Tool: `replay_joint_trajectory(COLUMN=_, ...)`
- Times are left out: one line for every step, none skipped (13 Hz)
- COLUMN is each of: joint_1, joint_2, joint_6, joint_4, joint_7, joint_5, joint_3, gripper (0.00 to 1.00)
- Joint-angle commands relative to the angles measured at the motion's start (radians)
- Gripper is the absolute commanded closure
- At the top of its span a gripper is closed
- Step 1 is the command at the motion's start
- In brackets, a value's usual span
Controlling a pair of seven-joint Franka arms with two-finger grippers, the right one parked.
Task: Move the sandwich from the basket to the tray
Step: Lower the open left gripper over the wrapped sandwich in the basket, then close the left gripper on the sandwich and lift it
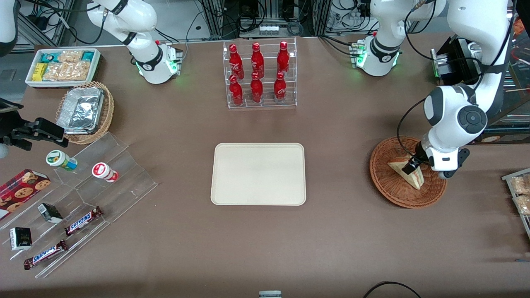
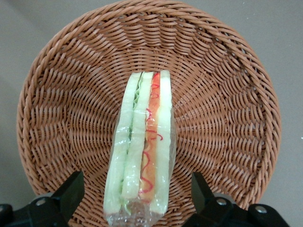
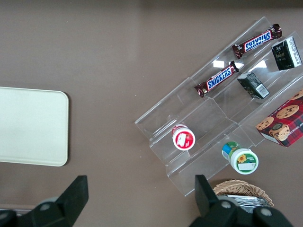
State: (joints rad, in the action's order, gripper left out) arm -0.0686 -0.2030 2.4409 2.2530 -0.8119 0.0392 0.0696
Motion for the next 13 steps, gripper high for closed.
replay_joint_trajectory(joint_1=-0.008, joint_2=-0.015, joint_6=0.026, joint_4=0.008, joint_7=-0.016, joint_5=-0.004, joint_3=0.004, gripper=0.01)
replay_joint_trajectory(joint_1=-0.008, joint_2=-0.019, joint_6=0.027, joint_4=0.007, joint_7=-0.016, joint_5=-0.004, joint_3=0.004, gripper=0.06)
replay_joint_trajectory(joint_1=-0.01, joint_2=-0.024, joint_6=0.027, joint_4=0.007, joint_7=-0.016, joint_5=-0.004, joint_3=0.004, gripper=0.17)
replay_joint_trajectory(joint_1=-0.011, joint_2=-0.024, joint_6=0.027, joint_4=0.007, joint_7=-0.016, joint_5=-0.004, joint_3=0.002, gripper=0.34)
replay_joint_trajectory(joint_1=-0.013, joint_2=-0.026, joint_6=0.026, joint_4=0.007, joint_7=-0.016, joint_5=-0.004, joint_3=0.004, gripper=0.56)
replay_joint_trajectory(joint_1=-0.013, joint_2=-0.029, joint_6=0.026, joint_4=0.004, joint_7=-0.016, joint_5=-0.004, joint_3=0.004, gripper=0.72)
replay_joint_trajectory(joint_1=-0.013, joint_2=-0.029, joint_6=0.018, joint_4=-0.001, joint_7=-0.016, joint_5=-0.004, joint_3=0.004, gripper=0.86)
replay_joint_trajectory(joint_1=-0.013, joint_2=-0.026, joint_6=0.015, joint_4=-0.004, joint_7=-0.013, joint_5=-0.004, joint_3=0.002, gripper=0.96)
replay_joint_trajectory(joint_1=-0.014, joint_2=-0.02, joint_6=-0.003, joint_4=-0.024, joint_7=-0.013, joint_5=-0.002, joint_3=0.001, gripper=0.98)
replay_joint_trajectory(joint_1=-0.029, joint_2=-0.015, joint_6=-0.06, joint_4=-0.058, joint_7=-0.012, joint_5=0.005, joint_3=0.001, gripper=0.98)
replay_joint_trajectory(joint_1=-0.049, joint_2=-0.01, joint_6=-0.141, joint_4=-0.109, joint_7=-0.01, joint_5=0.01, joint_3=0.002, gripper=0.98)
replay_joint_trajectory(joint_1=-0.066, joint_2=0.0, joint_6=-0.213, joint_4=-0.16, joint_7=-0.01, joint_5=0.011, joint_3=0.002, gripper=0.98)
replay_joint_trajectory(joint_1=-0.089, joint_2=0.008, joint_6=-0.268, joint_4=-0.197, joint_7=-0.01, joint_5=0.013, joint_3=0.002, gripper=0.98)
